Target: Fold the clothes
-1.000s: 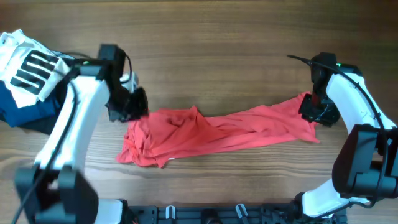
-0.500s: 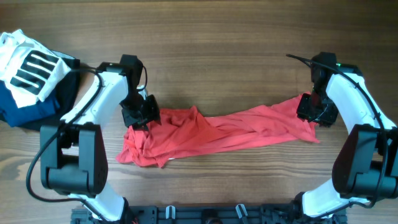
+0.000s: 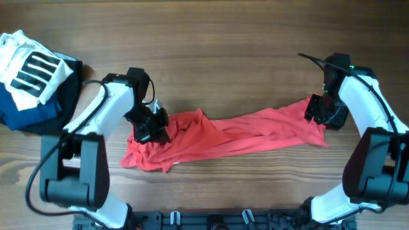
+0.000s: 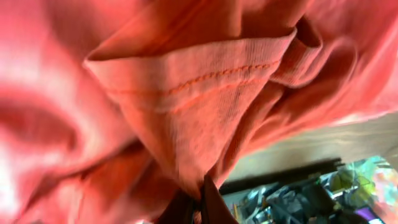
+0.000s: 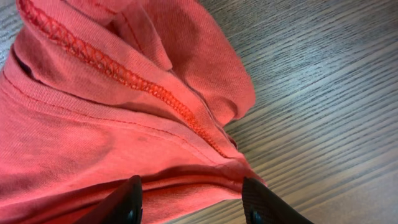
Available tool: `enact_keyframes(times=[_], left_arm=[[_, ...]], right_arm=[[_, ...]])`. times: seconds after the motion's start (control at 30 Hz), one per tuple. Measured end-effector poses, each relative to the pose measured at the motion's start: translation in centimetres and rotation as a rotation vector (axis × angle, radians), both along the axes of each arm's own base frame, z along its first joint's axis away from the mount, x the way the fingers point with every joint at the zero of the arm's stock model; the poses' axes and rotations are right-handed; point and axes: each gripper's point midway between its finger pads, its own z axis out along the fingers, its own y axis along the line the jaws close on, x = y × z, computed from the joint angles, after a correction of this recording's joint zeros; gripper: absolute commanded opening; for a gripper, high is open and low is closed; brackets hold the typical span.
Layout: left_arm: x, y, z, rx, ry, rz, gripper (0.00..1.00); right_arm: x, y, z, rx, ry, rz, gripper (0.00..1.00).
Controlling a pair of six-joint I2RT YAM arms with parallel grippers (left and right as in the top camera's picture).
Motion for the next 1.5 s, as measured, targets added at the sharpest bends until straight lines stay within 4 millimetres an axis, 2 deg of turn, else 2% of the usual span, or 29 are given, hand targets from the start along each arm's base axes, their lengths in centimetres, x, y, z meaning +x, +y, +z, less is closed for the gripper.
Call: enact_keyframes(times=[0.07,0.17,0.2,0.23,0.3,0.43,0.5,0.53,0.6,0.67,0.77,0.97,1.2,1.23,1.27,1.3,1.4,1.43,1.5], left_arm=[[-0.8,1.1,0.4,0.066,0.014,-0.008,0.04],[-1.4,2.8,-0.5,0.172,0.026,-0.006,0.04],[-1.8,3.1,-0.9,0.190,0.039,-0.001,0.04],[-2.3,3.4,-1.3,0.205,0.051,0.000,0.10],[-3.2,3.8,-2.1,0.232,0.076,0.007,0.17],[-2.8,4.1,-2.6,0.252,0.053,0.010,0.18],[-2.2,4.1,-2.1,0.251,0.019,0.013,0.19],[-1.8,4.1,-1.8,0.249,-0.002,0.015,0.21],[-0.3,3.9,0.1,0.239,-0.097,0.028,0.27],[1.3,3.7,2.3,0.221,-0.208,0.048,0.29],[1.4,3.7,3.9,0.210,-0.264,0.057,0.29],[0.2,3.8,4.1,0.214,-0.218,0.055,0.33],[0.0,3.8,4.1,0.215,-0.211,0.054,0.33],[0.0,3.8,4.1,0.215,-0.211,0.054,0.33],[0.0,3.8,4.1,0.215,-0.210,0.054,0.33],[0.0,3.8,4.1,0.215,-0.211,0.054,0.33],[0.0,3.8,4.1,0.215,-0.213,0.054,0.33],[0.1,3.8,4.1,0.214,-0.216,0.055,0.33],[0.2,3.8,4.1,0.214,-0.219,0.055,0.33]], right_arm=[[0.0,-0.1,0.0,0.001,0.001,0.002,0.53],[-0.4,0.0,0.0,0.004,0.017,0.003,0.67],[-0.5,0.0,0.0,0.007,0.020,0.006,0.68],[-0.5,-0.1,0.0,0.010,0.022,0.008,0.70],[-0.5,0.0,0.0,0.035,0.018,0.008,0.71],[0.0,0.2,-0.2,0.127,-0.022,0.007,0.73],[0.5,0.0,-0.2,0.191,-0.058,-0.005,0.74],[0.7,-0.2,-0.2,0.216,-0.079,-0.005,0.79],[1.2,-0.9,-0.1,0.253,-0.121,0.001,0.83],[1.8,-1.9,0.0,0.263,-0.166,0.018,0.90],[2.6,-2.4,0.0,0.263,-0.206,0.062,0.95],[3.6,-1.9,-0.2,0.295,-0.264,0.151,0.99],[2.5,0.4,-3.7,0.388,-0.314,0.215,1.00],[2.9,0.7,-3.6,0.400,-0.347,0.225,0.99],[3.1,1.0,-3.5,0.413,-0.363,0.231,0.96],[3.3,1.3,-3.4,0.430,-0.379,0.239,0.86],[3.2,3.3,-3.4,0.507,-0.400,0.285,0.15],[3.0,4.0,-3.4,0.530,-0.397,0.299,0.04],[2.7,5.0,-3.6,0.558,-0.390,0.315,0.04]])
